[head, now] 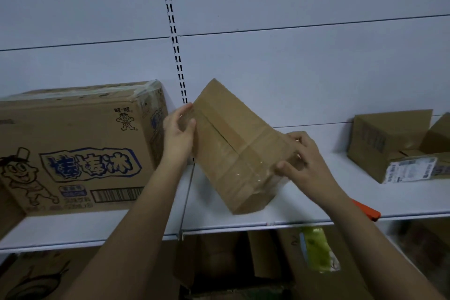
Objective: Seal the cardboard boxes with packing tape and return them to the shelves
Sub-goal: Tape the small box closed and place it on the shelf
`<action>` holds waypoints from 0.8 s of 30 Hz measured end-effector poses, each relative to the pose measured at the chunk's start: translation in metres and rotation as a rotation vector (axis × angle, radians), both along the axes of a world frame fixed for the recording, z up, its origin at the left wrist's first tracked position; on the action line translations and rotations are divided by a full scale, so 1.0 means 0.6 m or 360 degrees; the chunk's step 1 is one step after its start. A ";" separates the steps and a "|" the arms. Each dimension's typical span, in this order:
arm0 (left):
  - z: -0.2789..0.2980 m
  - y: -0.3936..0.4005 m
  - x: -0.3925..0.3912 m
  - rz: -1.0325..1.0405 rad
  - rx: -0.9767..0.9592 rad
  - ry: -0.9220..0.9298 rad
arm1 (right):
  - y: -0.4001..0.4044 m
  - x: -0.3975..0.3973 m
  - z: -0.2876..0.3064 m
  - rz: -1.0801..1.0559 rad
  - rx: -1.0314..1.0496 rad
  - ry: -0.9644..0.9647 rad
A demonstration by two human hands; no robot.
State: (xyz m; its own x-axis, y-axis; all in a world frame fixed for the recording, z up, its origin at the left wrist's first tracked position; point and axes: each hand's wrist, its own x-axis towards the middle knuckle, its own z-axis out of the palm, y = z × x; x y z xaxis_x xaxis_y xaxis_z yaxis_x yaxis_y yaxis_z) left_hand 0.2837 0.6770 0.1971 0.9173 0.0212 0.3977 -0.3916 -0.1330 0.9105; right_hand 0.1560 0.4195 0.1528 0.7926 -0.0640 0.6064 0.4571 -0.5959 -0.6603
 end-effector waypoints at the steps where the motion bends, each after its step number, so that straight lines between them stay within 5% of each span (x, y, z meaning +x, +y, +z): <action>1: 0.005 -0.018 -0.004 -0.0053 -0.0111 0.0131 | 0.004 -0.002 0.001 -0.0021 -0.0076 0.0026; 5: 0.013 -0.080 -0.034 -0.0525 -0.0558 0.0630 | -0.001 0.008 0.019 -0.0144 -0.0005 0.0204; 11: -0.014 -0.077 -0.097 -0.0640 0.0746 0.0181 | -0.024 0.005 -0.033 -0.0034 0.0116 0.0444; 13: -0.044 -0.069 -0.121 -0.0419 0.0651 -0.0008 | -0.032 -0.015 -0.055 -0.0044 0.0026 0.0480; 16: -0.137 -0.056 -0.172 0.0236 0.0090 -0.0199 | -0.056 -0.055 -0.101 -0.0210 0.0013 0.0555; 18: -0.215 -0.072 -0.242 0.0342 0.0021 0.0039 | -0.083 -0.081 -0.134 -0.0353 -0.0005 0.0500; 21: -0.292 -0.141 -0.302 -0.0122 0.0328 0.0660 | -0.115 -0.098 -0.172 -0.0425 -0.0231 0.0584; 24: -0.300 -0.231 -0.281 -0.0415 0.0201 0.1039 | -0.128 -0.102 -0.193 -0.0363 -0.0355 0.0737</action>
State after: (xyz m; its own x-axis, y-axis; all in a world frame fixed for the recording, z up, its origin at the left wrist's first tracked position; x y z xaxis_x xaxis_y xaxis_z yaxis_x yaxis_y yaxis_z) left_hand 0.1151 0.5383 0.0171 0.9380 -0.2410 -0.2493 0.1947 -0.2289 0.9538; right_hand 0.0947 0.3429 0.0368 0.9604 -0.1751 0.2169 -0.0073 -0.7938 -0.6082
